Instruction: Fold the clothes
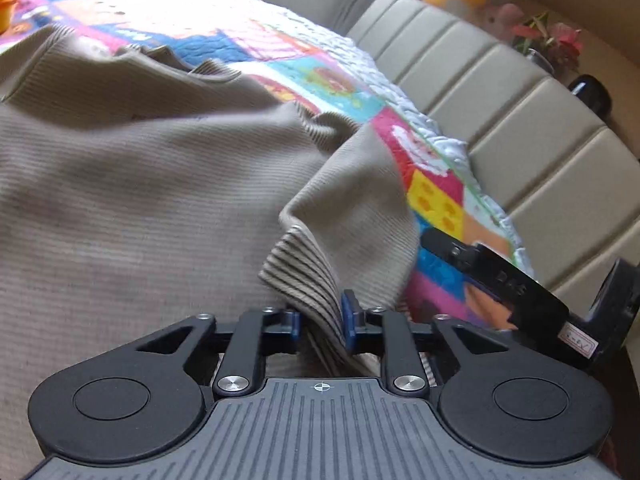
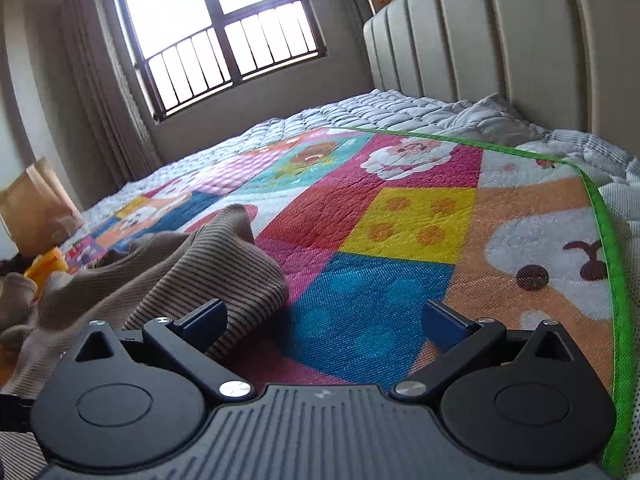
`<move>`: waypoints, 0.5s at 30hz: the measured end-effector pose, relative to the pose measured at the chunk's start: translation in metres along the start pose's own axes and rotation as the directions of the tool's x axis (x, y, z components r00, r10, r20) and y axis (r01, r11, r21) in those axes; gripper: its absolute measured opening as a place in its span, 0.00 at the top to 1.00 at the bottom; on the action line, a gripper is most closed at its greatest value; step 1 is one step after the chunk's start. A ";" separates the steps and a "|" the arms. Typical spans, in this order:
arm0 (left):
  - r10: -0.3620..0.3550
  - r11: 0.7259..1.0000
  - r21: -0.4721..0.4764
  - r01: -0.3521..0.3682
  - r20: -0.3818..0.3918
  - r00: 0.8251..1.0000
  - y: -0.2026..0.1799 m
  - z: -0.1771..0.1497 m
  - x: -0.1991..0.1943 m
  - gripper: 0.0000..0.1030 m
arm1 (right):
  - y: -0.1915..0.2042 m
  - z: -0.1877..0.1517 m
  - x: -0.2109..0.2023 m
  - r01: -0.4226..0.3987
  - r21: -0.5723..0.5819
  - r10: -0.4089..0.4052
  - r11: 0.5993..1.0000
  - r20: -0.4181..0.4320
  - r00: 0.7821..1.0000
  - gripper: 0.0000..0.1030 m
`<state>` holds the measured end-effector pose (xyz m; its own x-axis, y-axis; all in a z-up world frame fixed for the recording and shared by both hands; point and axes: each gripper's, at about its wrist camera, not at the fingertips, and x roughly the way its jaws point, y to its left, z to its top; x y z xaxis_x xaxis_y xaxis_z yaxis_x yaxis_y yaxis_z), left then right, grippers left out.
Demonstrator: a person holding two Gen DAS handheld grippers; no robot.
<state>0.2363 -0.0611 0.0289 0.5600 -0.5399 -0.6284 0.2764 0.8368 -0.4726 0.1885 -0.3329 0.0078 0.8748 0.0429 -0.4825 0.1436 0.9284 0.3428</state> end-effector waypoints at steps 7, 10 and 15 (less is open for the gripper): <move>0.120 0.978 0.147 -0.145 0.166 0.979 0.019 0.064 -0.029 0.87 | -0.021 0.001 -0.003 -0.068 0.132 0.064 0.989 0.037 0.997 0.00; 0.187 0.960 0.167 -0.225 0.214 0.959 0.039 0.084 -0.037 0.87 | -0.017 0.001 -0.001 -0.053 0.113 0.050 0.992 0.033 0.998 0.00; 0.292 0.915 0.191 -0.356 0.297 0.909 0.071 0.119 -0.049 0.86 | -0.017 0.002 0.001 -0.049 0.112 0.046 0.993 0.030 0.999 0.00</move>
